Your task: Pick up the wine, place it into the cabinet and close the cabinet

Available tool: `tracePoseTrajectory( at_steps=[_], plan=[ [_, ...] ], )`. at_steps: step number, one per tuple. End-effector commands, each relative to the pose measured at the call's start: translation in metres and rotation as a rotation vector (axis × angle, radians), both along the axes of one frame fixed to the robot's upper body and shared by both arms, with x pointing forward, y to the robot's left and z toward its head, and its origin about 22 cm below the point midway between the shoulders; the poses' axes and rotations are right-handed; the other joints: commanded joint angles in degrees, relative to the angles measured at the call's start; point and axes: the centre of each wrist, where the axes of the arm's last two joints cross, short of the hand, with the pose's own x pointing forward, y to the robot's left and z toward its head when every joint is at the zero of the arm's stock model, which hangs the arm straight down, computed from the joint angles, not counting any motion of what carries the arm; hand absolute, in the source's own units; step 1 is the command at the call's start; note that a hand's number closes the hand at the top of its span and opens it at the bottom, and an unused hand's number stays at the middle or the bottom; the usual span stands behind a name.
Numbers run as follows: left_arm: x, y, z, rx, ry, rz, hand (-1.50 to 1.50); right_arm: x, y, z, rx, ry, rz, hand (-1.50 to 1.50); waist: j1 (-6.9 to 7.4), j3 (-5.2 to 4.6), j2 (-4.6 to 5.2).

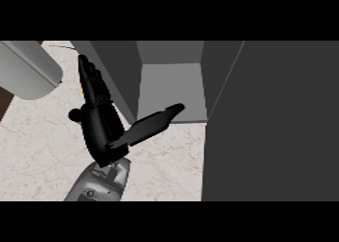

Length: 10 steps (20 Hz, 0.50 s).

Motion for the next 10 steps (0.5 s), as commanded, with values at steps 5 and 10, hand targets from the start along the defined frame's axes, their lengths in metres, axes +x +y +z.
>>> tracePoseTrajectory(
  at_steps=[5, 10],
  plan=[
    [0.015, -0.057, 0.019, -0.029, -0.018, 0.017, -1.5, -0.023, 0.002, 0.026, 0.0, 0.013, -0.01, -1.5, 0.93, 0.04, -0.04],
    [0.017, -0.069, 0.029, -0.056, -0.038, 0.038, -1.5, -0.014, 0.026, 0.032, 0.025, 0.02, 0.001, -1.5, 1.43, 0.01, -0.1]
  ],
)
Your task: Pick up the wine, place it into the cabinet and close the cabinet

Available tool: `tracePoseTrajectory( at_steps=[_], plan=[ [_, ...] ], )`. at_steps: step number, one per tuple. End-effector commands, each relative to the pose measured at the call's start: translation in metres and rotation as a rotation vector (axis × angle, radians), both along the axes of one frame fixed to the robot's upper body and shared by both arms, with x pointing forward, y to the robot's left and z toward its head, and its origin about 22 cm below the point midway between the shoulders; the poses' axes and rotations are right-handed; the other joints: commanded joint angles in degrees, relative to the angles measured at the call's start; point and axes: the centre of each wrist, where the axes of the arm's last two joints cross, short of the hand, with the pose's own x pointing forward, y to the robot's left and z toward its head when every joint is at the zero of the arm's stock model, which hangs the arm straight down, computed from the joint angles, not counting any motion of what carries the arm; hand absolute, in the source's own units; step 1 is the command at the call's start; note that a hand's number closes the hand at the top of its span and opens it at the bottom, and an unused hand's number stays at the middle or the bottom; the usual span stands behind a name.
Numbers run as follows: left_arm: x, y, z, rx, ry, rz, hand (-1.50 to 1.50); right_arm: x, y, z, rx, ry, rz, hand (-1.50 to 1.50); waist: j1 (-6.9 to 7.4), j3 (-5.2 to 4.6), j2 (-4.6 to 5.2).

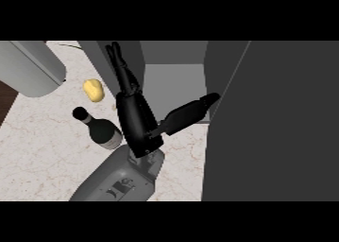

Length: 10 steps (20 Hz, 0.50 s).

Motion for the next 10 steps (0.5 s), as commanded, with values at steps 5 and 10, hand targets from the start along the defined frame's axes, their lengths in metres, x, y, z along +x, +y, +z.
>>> tracePoseTrajectory(
  at_steps=[5, 10],
  plan=[
    [-0.001, -0.011, 0.02, -0.084, -0.021, 0.05, -1.5, -0.015, 0.005, 0.027, -0.01, -0.005, -0.012, -1.5, 0.67, 0.07, -0.34],
    [0.0, -0.012, 0.023, -0.07, -0.021, 0.082, -1.5, -0.006, 0.004, 0.022, 0.009, -0.009, -0.025, -1.5, 0.52, 0.1, -0.24]
  ],
)
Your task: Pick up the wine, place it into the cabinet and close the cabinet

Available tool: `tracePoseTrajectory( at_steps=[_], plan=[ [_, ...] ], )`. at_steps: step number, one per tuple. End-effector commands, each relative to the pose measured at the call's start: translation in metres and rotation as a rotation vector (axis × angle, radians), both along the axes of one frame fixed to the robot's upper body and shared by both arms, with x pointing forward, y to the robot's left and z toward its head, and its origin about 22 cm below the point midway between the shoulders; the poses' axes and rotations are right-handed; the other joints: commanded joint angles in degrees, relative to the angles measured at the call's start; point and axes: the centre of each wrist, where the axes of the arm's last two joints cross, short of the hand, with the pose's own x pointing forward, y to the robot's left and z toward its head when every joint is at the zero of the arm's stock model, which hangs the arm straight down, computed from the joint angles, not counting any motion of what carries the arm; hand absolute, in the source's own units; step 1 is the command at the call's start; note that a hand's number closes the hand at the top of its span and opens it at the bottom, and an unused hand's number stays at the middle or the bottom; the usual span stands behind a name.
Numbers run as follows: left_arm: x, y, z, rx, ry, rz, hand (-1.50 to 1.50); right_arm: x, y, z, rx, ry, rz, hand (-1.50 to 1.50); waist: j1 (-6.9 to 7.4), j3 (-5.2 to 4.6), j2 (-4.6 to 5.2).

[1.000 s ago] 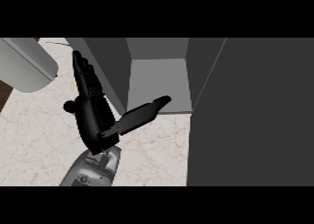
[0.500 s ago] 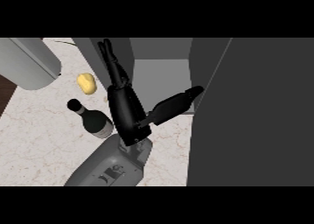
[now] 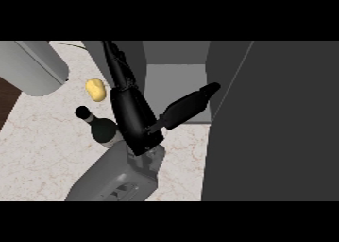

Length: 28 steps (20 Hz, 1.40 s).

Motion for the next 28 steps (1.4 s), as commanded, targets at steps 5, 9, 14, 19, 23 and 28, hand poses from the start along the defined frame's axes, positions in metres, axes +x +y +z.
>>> tracePoseTrajectory(
  at_steps=[5, 9, 14, 19, 23, 28],
  plan=[
    [-0.022, 0.027, 0.012, -0.043, 0.006, 0.089, -1.5, -0.015, 0.007, 0.009, 0.028, -0.027, -0.007, -1.5, 0.58, 0.0, -0.16],
    [-0.033, 0.05, 0.016, -0.027, 0.027, 0.144, -1.5, -0.021, -0.004, 0.022, 0.006, -0.032, -0.015, -1.5, 0.28, -0.04, 0.07],
    [-0.061, 0.051, 0.0, -0.042, 0.057, 0.163, -1.5, -0.032, 0.008, 0.027, 0.012, -0.043, -0.007, -1.5, 0.04, -0.06, 0.08],
    [-0.062, 0.082, 0.008, -0.07, 0.076, 0.204, -1.5, -0.035, 0.002, 0.029, 0.017, -0.035, -0.007, -1.5, -0.15, -0.08, 0.21],
    [-0.069, 0.071, -0.01, -0.118, 0.124, 0.182, -1.5, -0.041, -0.004, 0.03, -0.005, -0.04, 0.0, -1.5, -0.4, -0.06, 0.22],
    [-0.062, 0.102, -0.016, -0.152, 0.155, 0.191, -1.5, -0.037, -0.002, 0.038, 0.019, -0.039, 0.009, -1.5, -0.52, -0.13, 0.34]
  ],
)
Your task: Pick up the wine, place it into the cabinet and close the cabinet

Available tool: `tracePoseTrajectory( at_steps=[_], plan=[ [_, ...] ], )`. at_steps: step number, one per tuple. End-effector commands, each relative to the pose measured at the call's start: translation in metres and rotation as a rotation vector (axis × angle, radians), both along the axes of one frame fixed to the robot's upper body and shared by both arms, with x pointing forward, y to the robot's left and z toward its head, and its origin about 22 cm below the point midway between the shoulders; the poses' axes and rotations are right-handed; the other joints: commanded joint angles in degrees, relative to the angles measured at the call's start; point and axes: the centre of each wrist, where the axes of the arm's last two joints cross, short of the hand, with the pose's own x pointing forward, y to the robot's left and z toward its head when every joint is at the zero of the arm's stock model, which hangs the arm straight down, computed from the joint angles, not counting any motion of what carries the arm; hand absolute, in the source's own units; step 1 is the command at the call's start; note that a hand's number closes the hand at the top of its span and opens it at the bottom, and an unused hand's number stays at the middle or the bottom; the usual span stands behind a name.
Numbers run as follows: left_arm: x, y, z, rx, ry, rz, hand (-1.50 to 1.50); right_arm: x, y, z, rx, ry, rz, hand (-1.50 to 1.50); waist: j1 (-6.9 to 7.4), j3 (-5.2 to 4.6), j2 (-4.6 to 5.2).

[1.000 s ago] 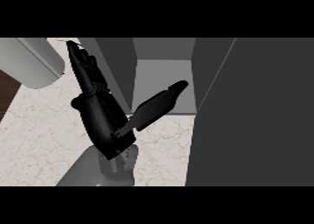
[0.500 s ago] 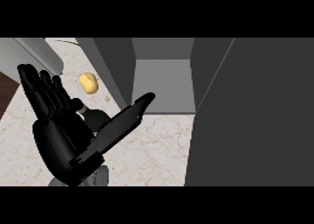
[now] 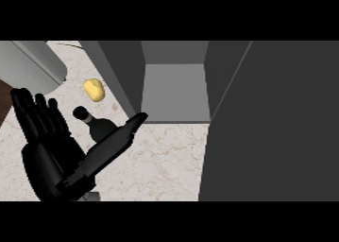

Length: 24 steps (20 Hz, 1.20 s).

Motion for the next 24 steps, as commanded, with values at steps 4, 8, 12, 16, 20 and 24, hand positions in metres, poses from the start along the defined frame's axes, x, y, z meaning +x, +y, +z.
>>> tracePoseTrajectory(
  at_steps=[4, 8, 12, 16, 20, 24],
  plan=[
    [-0.006, 0.017, -0.008, -0.06, 0.049, -0.031, -1.5, -0.028, -0.002, 0.019, 0.035, -0.041, 0.025, -1.5, 0.03, -0.01, 0.01],
    [-0.007, 0.019, -0.044, -0.061, 0.102, 0.018, -1.5, -0.028, -0.001, 0.02, 0.045, -0.044, 0.033, -1.5, -0.35, -0.13, 0.11],
    [0.007, 0.035, -0.039, -0.055, 0.067, 0.034, -1.5, -0.023, -0.004, 0.021, 0.033, -0.061, 0.035, -1.5, -0.42, -0.14, 0.17],
    [0.003, 0.018, -0.072, -0.004, 0.086, 0.091, -1.5, -0.031, 0.002, 0.025, 0.035, -0.041, 0.042, -1.5, -0.41, -0.16, 0.07],
    [0.003, 0.034, -0.076, -0.022, 0.105, 0.086, -1.5, -0.019, -0.003, 0.025, 0.031, -0.072, 0.027, -1.5, -0.15, -0.18, 0.13],
    [0.008, 0.031, -0.086, -0.042, 0.09, 0.068, -1.5, -0.023, -0.003, 0.03, 0.029, -0.041, 0.032, -1.5, -0.02, -0.14, 0.06]
  ],
)
